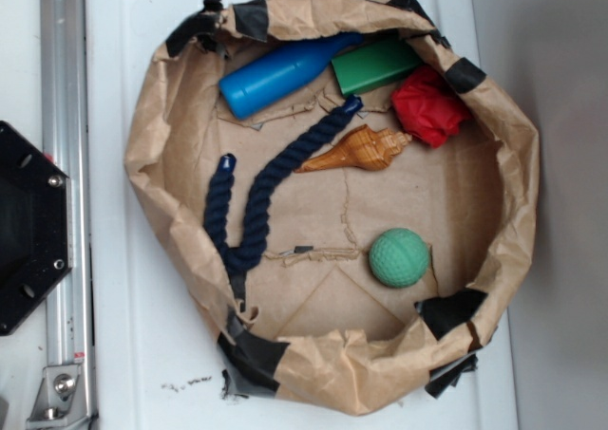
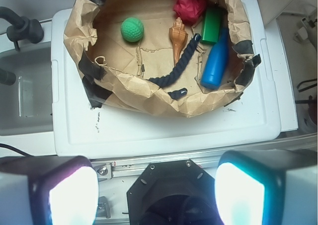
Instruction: Grab the shell.
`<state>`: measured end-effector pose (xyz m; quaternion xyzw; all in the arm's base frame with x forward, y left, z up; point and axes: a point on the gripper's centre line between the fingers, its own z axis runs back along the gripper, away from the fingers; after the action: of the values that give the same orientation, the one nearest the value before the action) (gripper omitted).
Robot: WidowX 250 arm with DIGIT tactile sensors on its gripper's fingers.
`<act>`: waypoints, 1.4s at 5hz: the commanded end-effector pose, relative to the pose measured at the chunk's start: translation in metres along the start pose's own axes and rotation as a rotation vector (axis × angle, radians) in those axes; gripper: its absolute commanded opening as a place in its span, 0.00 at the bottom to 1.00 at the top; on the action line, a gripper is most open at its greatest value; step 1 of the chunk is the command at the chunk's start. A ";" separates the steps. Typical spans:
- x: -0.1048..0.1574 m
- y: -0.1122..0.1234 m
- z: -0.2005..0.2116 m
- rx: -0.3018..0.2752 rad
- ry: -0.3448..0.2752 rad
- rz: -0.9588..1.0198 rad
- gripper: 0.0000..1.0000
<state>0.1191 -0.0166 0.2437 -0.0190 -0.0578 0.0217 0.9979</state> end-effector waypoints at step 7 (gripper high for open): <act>0.165 0.045 -0.190 0.088 -0.040 -0.195 1.00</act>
<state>0.2941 0.0264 0.0573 0.0249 -0.0477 -0.0758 0.9957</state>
